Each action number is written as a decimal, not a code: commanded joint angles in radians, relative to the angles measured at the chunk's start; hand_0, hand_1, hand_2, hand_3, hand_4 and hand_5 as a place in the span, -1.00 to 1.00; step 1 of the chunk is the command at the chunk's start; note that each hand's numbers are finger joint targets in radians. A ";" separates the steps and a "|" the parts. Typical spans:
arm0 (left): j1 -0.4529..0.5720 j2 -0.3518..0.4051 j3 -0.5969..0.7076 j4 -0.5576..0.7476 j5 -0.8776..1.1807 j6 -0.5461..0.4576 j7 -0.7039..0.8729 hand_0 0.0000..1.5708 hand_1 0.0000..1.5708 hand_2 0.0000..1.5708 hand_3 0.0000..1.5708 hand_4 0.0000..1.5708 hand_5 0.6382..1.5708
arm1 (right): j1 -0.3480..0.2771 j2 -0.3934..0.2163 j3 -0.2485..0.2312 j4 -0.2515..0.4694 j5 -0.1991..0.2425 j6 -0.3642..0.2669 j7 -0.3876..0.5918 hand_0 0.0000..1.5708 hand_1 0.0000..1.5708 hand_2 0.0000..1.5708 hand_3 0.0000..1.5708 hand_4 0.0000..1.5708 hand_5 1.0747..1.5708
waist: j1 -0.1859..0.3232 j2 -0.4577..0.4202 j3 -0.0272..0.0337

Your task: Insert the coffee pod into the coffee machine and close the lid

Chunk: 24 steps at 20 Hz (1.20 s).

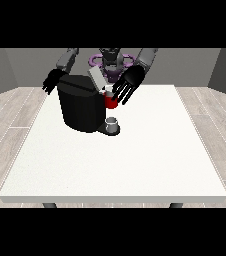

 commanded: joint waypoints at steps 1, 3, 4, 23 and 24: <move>0.037 -0.050 -0.038 -0.007 -0.027 -0.016 0.022 -1.00 -1.00 -1.00 -1.00 -1.00 1.00 | 0.004 -0.007 -0.029 0.051 -0.010 -0.008 0.002 -1.00 -1.00 -1.00 -1.00 -0.45 1.00 | 0.038 -0.037 -0.0022; 0.013 -0.018 -0.018 0.011 -0.033 0.004 0.012 -1.00 -1.00 -1.00 -1.00 -1.00 1.00 | 0.002 0.021 0.015 0.003 0.016 -0.029 0.018 -1.00 -1.00 -1.00 -1.00 -0.55 1.00 | -0.002 -0.015 -0.0025; 0.008 0.020 0.000 0.015 -0.016 -0.042 -0.005 -1.00 -1.00 -1.00 -1.00 -1.00 1.00 | 0.036 0.029 0.025 0.004 0.022 -0.029 0.006 -1.00 -1.00 -1.00 -1.00 -0.54 1.00 | 0.007 -0.039 -0.0025; 0.213 -0.221 0.177 -0.051 0.223 -0.027 0.012 -1.00 -1.00 -1.00 -1.00 -0.90 1.00 | 0.165 -0.026 -0.077 0.095 -0.041 0.000 -0.009 -1.00 -1.00 -1.00 -1.00 -0.45 1.00 | 0.169 -0.313 -0.0037; 0.237 -0.212 0.228 -0.041 0.272 -0.021 -0.024 -1.00 -1.00 -1.00 -1.00 -0.68 1.00 | 0.179 -0.012 -0.066 0.065 -0.052 0.011 -0.015 -1.00 -1.00 -1.00 -1.00 -0.46 1.00 | 0.149 -0.302 -0.0045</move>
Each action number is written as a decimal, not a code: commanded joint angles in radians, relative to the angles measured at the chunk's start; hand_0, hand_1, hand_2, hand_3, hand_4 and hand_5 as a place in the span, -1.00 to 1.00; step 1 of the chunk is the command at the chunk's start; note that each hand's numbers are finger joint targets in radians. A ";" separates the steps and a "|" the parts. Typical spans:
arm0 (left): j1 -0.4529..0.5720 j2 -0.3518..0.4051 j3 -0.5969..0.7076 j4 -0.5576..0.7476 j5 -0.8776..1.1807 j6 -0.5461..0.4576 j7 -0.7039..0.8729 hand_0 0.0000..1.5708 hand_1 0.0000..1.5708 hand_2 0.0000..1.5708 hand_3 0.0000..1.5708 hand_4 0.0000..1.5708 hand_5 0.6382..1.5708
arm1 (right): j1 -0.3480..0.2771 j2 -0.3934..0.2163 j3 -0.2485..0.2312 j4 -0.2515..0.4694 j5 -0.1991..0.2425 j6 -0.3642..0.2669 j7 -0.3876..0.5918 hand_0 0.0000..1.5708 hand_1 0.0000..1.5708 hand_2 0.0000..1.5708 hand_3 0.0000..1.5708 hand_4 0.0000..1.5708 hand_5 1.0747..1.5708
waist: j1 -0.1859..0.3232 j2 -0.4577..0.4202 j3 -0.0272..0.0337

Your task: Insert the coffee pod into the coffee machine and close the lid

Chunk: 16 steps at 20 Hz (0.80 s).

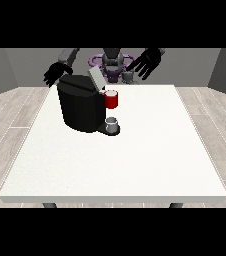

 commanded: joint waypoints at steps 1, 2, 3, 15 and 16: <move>0.118 -0.127 0.113 0.000 0.161 0.000 -0.031 -1.00 -1.00 -1.00 -1.00 -0.67 1.00 | 0.073 -0.007 -0.022 0.018 -0.013 0.002 0.008 -1.00 -1.00 -1.00 -1.00 -0.49 1.00 | 0.073 -0.110 -0.0013; 0.134 -0.122 0.121 -0.004 0.171 -0.005 -0.038 -1.00 -1.00 -1.00 -1.00 -0.70 1.00 | 0.094 0.005 -0.006 0.008 0.010 -0.023 0.012 -1.00 -1.00 -1.00 -1.00 -0.53 1.00 | 0.076 -0.137 -0.0009; 0.189 -0.126 0.135 0.002 0.193 -0.016 -0.077 -1.00 -1.00 -1.00 -1.00 -1.00 1.00 | 0.107 -0.021 -0.023 -0.013 -0.026 0.030 0.004 -1.00 -1.00 -1.00 -1.00 -0.49 1.00 | 0.071 -0.148 -0.0008; 0.385 -0.190 0.186 -0.056 0.329 -0.081 -0.044 -1.00 -1.00 -1.00 -1.00 -1.00 1.00 | 0.067 -0.105 0.049 -0.157 -0.003 0.123 0.126 -1.00 -1.00 -1.00 -1.00 -0.84 1.00 | 0.171 -0.297 0.0002; 0.409 -0.249 0.155 -0.062 0.306 -0.042 -0.022 -1.00 -1.00 -1.00 -1.00 -1.00 1.00 | 0.059 -0.119 0.053 -0.165 0.004 0.126 0.155 -1.00 -1.00 -1.00 -1.00 -1.00 1.00 | 0.191 -0.342 0.0003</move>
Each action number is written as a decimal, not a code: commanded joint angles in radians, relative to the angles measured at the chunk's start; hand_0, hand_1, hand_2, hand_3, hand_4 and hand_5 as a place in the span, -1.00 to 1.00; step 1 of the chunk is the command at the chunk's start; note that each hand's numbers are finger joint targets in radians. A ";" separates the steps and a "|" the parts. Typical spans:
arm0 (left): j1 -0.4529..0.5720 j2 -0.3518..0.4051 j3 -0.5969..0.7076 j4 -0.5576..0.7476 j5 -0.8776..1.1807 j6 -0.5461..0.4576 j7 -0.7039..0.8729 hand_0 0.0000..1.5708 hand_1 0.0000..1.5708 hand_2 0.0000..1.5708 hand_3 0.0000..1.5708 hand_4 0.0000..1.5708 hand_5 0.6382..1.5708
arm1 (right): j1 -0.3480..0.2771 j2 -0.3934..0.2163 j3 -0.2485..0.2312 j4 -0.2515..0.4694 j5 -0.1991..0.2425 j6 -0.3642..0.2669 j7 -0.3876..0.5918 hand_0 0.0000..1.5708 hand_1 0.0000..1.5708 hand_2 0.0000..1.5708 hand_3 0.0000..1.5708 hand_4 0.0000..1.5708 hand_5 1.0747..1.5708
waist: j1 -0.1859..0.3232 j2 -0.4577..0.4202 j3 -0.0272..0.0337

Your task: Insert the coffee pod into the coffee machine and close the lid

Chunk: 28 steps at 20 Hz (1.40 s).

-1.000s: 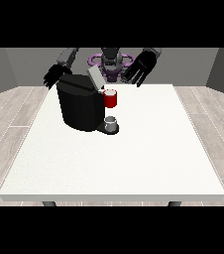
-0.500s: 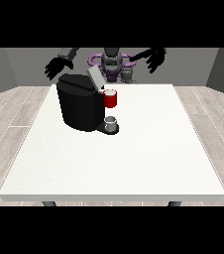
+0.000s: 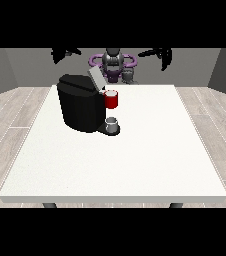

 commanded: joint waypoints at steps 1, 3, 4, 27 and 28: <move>0.063 -0.025 0.018 -0.025 0.044 0.003 -0.006 -1.00 -1.00 -1.00 -1.00 -1.00 1.00 | -0.062 -0.038 0.008 -0.080 -0.019 0.046 0.052 -1.00 -1.00 -1.00 -1.00 -1.00 1.00 | 0.008 -0.005 -0.0001; 0.118 -0.024 0.002 -0.046 0.064 -0.076 -0.062 -1.00 -1.00 -1.00 -1.00 -1.00 1.00 | -0.100 -0.065 -0.028 -0.058 -0.056 0.074 0.065 -1.00 -1.00 -1.00 -1.00 -1.00 1.00 | 0.078 -0.002 0.0001; 0.077 -0.025 0.022 -0.075 0.089 -0.029 -0.014 -1.00 -1.00 -1.00 -1.00 -1.00 1.00 | -0.088 -0.020 0.012 -0.085 -0.040 0.064 0.037 -1.00 -1.00 -1.00 -1.00 -1.00 1.00 | 0.037 0.032 0.0003; 0.317 -0.114 -0.185 -0.546 0.239 0.040 0.118 -1.00 -1.00 -1.00 -1.00 -1.00 1.00 | -0.337 -0.043 -0.024 0.147 -0.002 0.138 -0.007 -1.00 -1.00 -1.00 -1.00 -1.00 1.00 | 0.130 0.234 0.0006; 0.297 -0.080 -0.142 -0.548 0.251 0.028 0.132 -1.00 -1.00 -1.00 -1.00 -1.00 1.00 | -0.342 -0.013 0.006 0.139 0.012 0.125 0.006 -1.00 -1.00 -1.00 -1.00 -1.00 1.00 | 0.109 0.243 0.0005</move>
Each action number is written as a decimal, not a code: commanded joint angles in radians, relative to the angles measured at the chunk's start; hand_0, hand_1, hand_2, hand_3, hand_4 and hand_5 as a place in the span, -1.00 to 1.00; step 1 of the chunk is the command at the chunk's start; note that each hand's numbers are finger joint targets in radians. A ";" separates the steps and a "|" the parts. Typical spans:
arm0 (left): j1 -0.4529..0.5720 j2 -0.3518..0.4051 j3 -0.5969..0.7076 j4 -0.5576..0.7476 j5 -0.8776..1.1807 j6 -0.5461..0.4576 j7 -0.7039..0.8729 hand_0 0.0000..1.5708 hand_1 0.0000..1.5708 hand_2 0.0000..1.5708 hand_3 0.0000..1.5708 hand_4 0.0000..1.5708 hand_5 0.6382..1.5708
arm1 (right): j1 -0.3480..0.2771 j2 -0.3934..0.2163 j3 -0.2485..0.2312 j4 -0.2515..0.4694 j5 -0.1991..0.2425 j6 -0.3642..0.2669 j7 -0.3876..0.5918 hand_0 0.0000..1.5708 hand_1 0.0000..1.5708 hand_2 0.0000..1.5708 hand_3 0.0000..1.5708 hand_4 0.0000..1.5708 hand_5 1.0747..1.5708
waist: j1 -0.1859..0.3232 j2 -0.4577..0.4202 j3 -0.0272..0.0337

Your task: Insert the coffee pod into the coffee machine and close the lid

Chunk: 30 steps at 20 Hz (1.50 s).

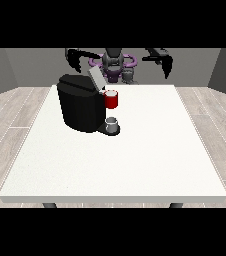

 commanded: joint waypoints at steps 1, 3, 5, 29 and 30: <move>-0.026 0.073 0.032 -0.035 0.047 -0.015 0.052 -1.00 -1.00 -1.00 -1.00 -1.00 1.00 | -0.047 0.013 0.008 0.026 -0.011 0.031 -0.007 -1.00 -1.00 -1.00 -1.00 -1.00 1.00 | -0.044 0.053 -0.0002; 0.049 0.020 -0.026 -0.079 0.008 0.019 0.002 -1.00 -1.00 -1.00 -1.00 -1.00 1.00 | -0.111 -0.018 -0.032 0.083 0.001 0.011 -0.003 -1.00 -1.00 -1.00 -1.00 -1.00 1.00 | -0.006 0.072 -0.0002; 0.032 0.018 -0.028 -0.148 0.038 0.030 0.077 -1.00 -1.00 -1.00 -1.00 -1.00 1.00 | -0.059 -0.012 -0.045 0.140 -0.005 0.036 -0.106 -1.00 -1.00 -1.00 -1.00 -1.00 1.00 | -0.011 0.077 0.0001; 0.068 0.128 -0.010 -0.139 0.090 0.032 -0.003 -1.00 -1.00 -1.00 -1.00 -1.00 1.00 | -0.259 0.062 0.034 0.253 0.104 0.007 -0.084 -1.00 -1.00 -1.00 -1.00 -1.00 1.00 | -0.034 0.150 -0.0004; 0.053 0.087 -0.051 -0.185 0.069 0.077 0.053 -1.00 -1.00 -1.00 -1.00 -1.00 1.00 | -0.319 0.005 -0.010 0.293 0.089 0.029 -0.063 -1.00 -1.00 -1.00 -1.00 -1.00 1.00 | -0.010 0.154 -0.0002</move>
